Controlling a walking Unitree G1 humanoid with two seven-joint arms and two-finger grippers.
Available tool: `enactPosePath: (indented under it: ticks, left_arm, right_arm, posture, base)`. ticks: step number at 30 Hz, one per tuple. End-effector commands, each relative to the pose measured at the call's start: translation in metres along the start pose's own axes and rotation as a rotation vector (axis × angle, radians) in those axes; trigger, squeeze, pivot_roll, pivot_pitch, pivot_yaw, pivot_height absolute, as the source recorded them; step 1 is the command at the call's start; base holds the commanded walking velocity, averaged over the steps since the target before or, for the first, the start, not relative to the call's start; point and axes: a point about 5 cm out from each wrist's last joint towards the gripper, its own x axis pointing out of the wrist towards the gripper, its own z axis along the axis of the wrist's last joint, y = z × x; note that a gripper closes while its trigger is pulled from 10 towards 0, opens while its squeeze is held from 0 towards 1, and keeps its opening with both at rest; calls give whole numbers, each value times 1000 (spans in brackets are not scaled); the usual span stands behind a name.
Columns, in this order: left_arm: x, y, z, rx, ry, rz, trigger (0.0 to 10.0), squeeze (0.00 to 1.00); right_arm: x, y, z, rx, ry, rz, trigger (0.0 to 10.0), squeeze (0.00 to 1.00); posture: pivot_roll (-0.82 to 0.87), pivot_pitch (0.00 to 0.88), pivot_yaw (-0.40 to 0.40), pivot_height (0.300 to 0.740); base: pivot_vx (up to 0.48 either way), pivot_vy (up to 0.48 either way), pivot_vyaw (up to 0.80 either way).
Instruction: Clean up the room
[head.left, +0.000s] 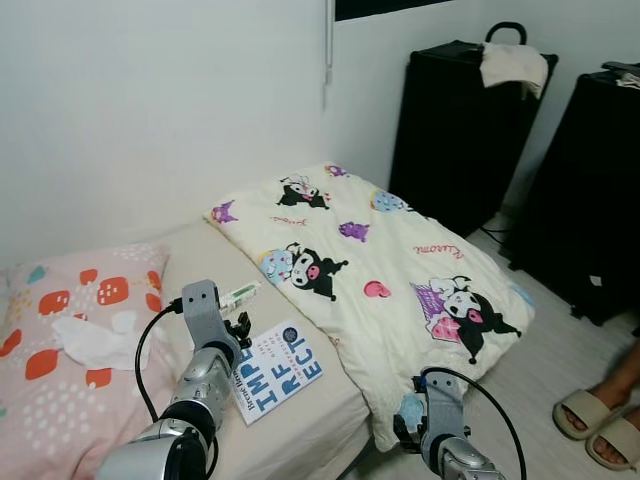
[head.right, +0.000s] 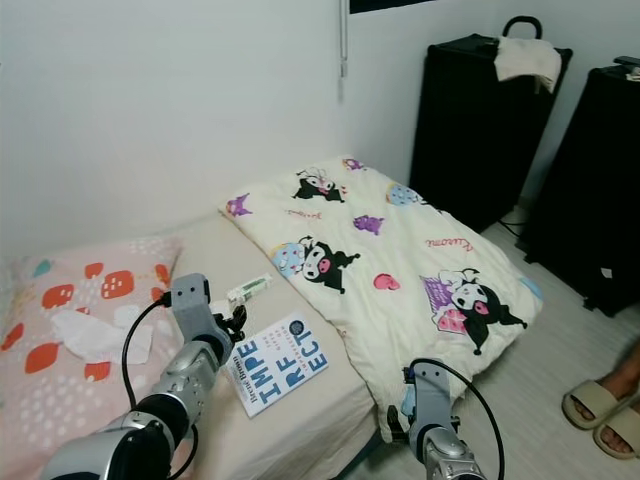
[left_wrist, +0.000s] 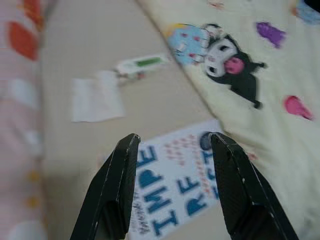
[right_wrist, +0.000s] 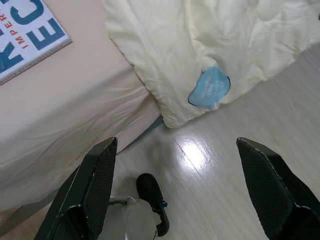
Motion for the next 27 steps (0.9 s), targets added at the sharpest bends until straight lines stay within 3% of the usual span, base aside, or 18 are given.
enactPosePath:
  ticks: [1,2,3,4,10,16,18,22,23,25,26,27]
  left_arm:
    - [3,8,13,69,-25,75,10000,0]
    - [6,18,28,158,-53,183,10000,0]
    - [6,18,28,158,-53,183,10000,0]
    - [7,27,39,205,-73,267,10000,0]
    - [8,48,52,234,-84,377,10000,0]
    - [7,56,52,247,-79,395,10000,0]
    - [4,63,38,293,-46,383,10000,0]
    - [3,65,35,300,-39,383,10000,0]
    - [2,67,31,310,-30,377,10000,0]
    - [1,68,23,337,-30,320,10000,0]
    - [1,68,23,337,-30,320,10000,0]
    - [0,67,20,342,-33,275,10000,0]
  right_arm:
    - [1,4,4,9,-21,13,10000,0]
    - [1,5,5,8,-26,21,10000,0]
    - [1,5,5,8,-26,21,10000,0]
    - [1,6,5,6,-30,26,10000,0]
    - [2,7,11,6,-55,40,10000,0]
    - [3,8,20,18,-90,52,10000,0]
    - [4,12,47,16,-193,102,10000,0]
    - [4,14,53,14,-217,116,10000,0]
    - [4,20,66,7,-268,171,10000,0]
    - [1,42,85,-117,-340,335,10000,0]
    - [1,42,85,-117,-340,335,10000,0]
    - [-1,54,89,-190,-356,414,10000,0]
  posture:
    - [-153,39,54,690]
    - [-165,45,59,690]
    - [-165,45,59,690]
    - [-167,46,61,690]
    - [-186,54,76,690]
    - [-189,56,77,690]
    - [-193,58,76,690]
    - [-193,59,76,690]
    - [-194,58,73,690]
    - [-196,55,69,690]
    - [-196,55,69,690]
    - [-194,53,68,690]
  base:
    - [0,0,0]
    - [0,0,0]
    - [0,0,0]
    - [0,0,0]
    - [0,0,0]
    - [0,0,0]
    - [0,0,0]
    - [0,0,0]
    - [0,0,0]
    - [0,0,0]
    - [0,0,0]
    - [0,0,0]
